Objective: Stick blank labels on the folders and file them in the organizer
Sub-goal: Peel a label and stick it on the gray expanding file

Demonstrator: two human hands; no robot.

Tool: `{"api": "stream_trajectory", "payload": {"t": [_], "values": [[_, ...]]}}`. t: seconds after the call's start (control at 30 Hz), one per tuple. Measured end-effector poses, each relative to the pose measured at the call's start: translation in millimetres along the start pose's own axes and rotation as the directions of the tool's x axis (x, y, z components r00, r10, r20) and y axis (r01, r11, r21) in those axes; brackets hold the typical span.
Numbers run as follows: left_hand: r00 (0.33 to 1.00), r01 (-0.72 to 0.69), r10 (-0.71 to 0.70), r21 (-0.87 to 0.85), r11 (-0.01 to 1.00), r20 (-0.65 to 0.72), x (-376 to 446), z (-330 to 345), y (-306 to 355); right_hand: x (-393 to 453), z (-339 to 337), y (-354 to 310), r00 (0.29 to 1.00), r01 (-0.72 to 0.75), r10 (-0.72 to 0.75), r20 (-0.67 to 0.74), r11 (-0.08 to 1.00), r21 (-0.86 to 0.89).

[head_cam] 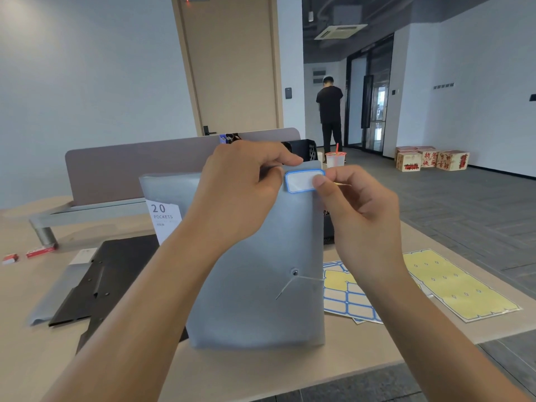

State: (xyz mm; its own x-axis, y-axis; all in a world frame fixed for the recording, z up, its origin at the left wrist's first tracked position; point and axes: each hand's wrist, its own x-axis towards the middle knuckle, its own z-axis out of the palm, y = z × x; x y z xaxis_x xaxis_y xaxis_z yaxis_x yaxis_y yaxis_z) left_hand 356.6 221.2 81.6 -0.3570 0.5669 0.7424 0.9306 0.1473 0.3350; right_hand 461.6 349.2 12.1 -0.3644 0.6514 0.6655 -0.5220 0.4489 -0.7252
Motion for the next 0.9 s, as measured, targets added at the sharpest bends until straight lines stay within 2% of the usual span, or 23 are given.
{"api": "stream_trajectory", "payload": {"t": [0.9], "values": [[1.0,-0.011,0.011,0.019,1.0,0.022,-1.6,-0.8,-0.6,4.8,4.0,1.1,1.0,-0.015,0.015,0.0,1.0,-0.01]]}}
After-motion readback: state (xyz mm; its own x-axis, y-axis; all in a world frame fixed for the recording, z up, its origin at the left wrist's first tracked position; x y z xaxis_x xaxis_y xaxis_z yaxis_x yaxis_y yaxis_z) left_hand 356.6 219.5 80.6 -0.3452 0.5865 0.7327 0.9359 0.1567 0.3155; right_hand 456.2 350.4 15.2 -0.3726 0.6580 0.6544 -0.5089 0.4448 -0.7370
